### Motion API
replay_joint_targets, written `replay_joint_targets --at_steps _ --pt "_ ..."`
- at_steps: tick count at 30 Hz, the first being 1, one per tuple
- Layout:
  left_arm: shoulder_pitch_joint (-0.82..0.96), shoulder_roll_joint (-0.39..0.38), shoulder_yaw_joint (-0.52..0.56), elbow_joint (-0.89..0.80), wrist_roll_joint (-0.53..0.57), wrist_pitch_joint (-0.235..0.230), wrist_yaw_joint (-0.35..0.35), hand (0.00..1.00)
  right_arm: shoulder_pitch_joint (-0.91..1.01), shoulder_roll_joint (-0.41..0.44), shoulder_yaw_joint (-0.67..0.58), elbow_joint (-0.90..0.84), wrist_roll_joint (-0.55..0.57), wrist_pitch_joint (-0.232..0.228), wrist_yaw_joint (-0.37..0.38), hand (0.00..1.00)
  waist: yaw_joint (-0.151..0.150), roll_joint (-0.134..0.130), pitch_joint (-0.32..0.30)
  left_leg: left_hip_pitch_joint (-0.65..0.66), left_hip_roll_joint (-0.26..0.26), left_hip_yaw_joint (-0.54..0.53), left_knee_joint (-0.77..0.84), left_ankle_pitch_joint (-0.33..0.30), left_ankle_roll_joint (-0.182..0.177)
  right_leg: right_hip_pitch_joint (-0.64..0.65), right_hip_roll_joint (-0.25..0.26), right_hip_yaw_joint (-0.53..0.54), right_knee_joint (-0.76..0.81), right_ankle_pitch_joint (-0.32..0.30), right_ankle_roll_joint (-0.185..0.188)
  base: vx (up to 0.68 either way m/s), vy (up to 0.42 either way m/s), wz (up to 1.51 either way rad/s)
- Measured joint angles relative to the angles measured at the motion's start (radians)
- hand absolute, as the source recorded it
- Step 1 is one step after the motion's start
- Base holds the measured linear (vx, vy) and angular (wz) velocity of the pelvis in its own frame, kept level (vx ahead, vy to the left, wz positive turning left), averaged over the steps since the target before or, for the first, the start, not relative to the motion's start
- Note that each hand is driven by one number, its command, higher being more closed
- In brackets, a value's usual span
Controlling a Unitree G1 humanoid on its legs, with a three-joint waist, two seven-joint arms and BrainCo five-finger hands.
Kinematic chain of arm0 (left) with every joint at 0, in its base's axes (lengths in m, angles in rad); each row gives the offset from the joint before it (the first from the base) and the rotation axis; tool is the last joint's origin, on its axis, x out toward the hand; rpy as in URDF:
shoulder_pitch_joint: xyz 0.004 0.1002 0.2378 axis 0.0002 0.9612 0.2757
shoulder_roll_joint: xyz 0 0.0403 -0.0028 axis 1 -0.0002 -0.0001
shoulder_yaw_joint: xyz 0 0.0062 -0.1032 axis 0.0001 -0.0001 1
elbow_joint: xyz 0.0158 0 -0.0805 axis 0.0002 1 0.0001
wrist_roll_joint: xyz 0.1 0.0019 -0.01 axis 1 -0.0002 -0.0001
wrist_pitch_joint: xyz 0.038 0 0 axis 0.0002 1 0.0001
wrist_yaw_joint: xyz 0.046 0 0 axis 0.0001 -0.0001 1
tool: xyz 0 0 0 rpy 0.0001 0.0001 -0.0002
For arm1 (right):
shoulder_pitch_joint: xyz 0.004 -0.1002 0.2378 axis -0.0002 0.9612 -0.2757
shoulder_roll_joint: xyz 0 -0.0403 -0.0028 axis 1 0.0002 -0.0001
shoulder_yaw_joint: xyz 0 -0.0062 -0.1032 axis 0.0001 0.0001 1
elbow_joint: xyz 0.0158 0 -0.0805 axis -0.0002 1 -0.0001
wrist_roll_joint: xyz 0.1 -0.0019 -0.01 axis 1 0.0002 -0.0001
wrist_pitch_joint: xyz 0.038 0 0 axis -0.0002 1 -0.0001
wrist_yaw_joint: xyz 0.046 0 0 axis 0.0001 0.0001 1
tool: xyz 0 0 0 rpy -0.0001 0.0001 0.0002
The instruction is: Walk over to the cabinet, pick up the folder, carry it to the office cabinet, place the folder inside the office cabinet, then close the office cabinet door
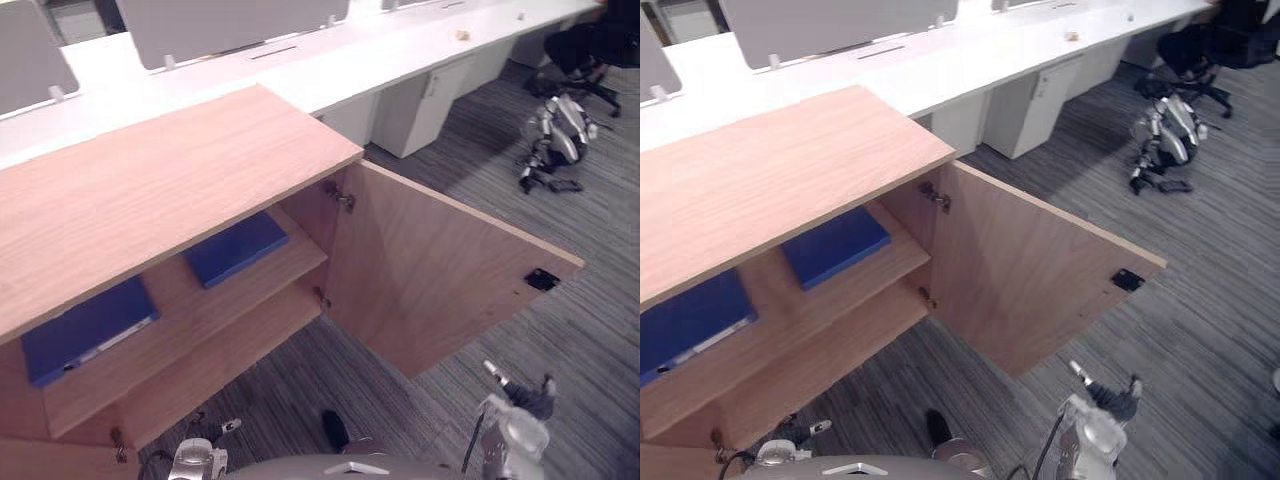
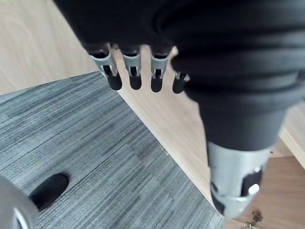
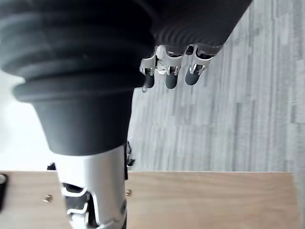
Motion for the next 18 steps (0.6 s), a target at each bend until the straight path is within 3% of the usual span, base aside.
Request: replay_joint_targets --at_steps 7,12,18 --pt "-0.013 -0.005 -0.01 -0.029 0.001 -0.016 -0.02 0.0 -0.121 -0.161 -0.009 -0.029 -0.001 -0.018 -0.014 0.0 -0.024 0.045 0.041 -0.003 0.001 0.044 0.008 -0.015 -0.005 -0.024 0.015 0.044 -0.002 0.001 0.002 -0.02 -0.044 -0.2" --pt "-0.014 0.003 -0.053 -0.028 0.001 -0.028 -0.035 0.0 -0.158 -0.284 0.033 -0.022 -0.001 -0.03 0.022 0.0 -0.036 0.053 0.06 -0.016 0.005 0.041 0.014 -0.015 -0.005 -0.036 0.014 0.041 -0.007 -0.009 -0.002 -0.03 -0.064 0.01" --pt "-0.01 0.017 -0.121 -0.027 0.002 -0.043 -0.042 0.0 -0.191 -0.363 0.092 -0.01 -0.001 -0.037 0.063 0.0 -0.051 0.063 0.079 -0.036 0.011 -0.025 0.025 -0.015 -0.005 -0.041 0.01 0.008 -0.008 -0.016 -0.004 -0.02 -0.084 0.11"
